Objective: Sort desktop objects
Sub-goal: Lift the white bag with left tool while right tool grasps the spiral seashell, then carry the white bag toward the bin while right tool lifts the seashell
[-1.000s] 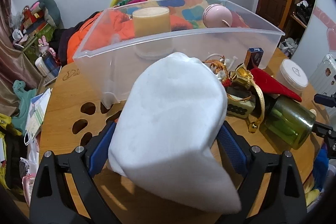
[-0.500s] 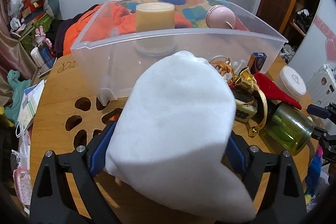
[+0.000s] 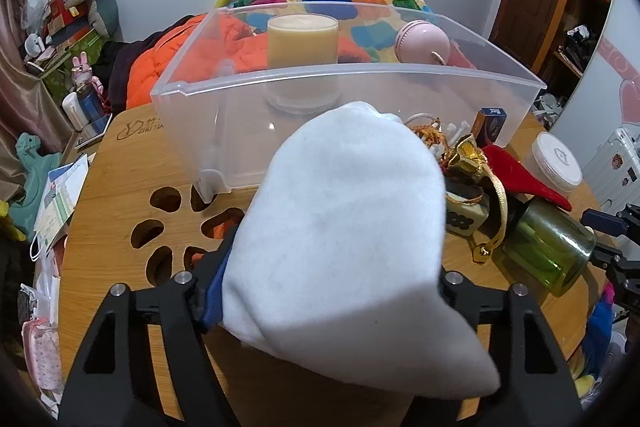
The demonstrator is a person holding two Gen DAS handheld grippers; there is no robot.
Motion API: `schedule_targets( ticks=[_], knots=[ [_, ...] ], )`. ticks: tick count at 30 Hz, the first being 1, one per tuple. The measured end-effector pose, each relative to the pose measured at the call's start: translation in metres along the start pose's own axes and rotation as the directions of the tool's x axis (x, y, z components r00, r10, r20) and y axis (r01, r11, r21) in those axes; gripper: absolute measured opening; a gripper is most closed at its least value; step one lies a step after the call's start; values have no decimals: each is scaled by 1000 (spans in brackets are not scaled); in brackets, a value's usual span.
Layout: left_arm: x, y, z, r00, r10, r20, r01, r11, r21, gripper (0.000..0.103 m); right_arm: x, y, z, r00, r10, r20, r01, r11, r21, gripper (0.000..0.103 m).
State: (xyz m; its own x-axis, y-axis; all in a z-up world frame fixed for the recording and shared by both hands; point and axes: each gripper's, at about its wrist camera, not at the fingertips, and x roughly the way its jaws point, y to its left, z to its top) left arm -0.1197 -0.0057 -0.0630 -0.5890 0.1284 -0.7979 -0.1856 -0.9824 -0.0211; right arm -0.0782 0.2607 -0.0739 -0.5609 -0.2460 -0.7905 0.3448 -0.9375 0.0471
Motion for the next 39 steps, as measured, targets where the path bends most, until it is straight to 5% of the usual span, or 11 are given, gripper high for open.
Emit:
schedule_targets(
  ticks=[12, 39],
  knots=[
    [-4, -3, -5, 999, -10, 32, 10, 1000, 15, 56, -1, 1, -1, 1000, 7, 5, -7, 1000, -9, 18],
    [-35, 11, -15, 996, -26, 83, 27, 1000, -10, 40, -20, 6, 16, 998, 25, 59, -25, 1000, 14, 18]
  ],
)
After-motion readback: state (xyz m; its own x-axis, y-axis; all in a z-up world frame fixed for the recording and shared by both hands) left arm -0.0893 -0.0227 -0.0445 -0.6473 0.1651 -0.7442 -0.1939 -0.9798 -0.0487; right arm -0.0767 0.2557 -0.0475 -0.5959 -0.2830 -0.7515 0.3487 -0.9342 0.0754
